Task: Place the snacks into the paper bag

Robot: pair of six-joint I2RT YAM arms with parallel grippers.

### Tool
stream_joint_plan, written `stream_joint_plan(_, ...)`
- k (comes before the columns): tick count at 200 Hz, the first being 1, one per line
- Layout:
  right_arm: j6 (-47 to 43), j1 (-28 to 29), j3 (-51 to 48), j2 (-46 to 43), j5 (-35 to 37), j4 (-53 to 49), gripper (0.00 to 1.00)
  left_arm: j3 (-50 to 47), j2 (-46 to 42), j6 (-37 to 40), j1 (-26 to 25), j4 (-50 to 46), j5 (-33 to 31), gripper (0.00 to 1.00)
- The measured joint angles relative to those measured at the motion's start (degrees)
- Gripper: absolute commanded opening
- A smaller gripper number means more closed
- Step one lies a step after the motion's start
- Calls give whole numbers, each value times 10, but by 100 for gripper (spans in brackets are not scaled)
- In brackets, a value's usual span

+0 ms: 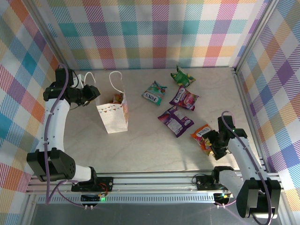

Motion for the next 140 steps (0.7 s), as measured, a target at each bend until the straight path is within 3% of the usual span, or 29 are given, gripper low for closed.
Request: stream_joint_plan(140, -11, -13, -35, 46, -20, 42, 92, 6, 7, 0, -4, -2, -2, 33)
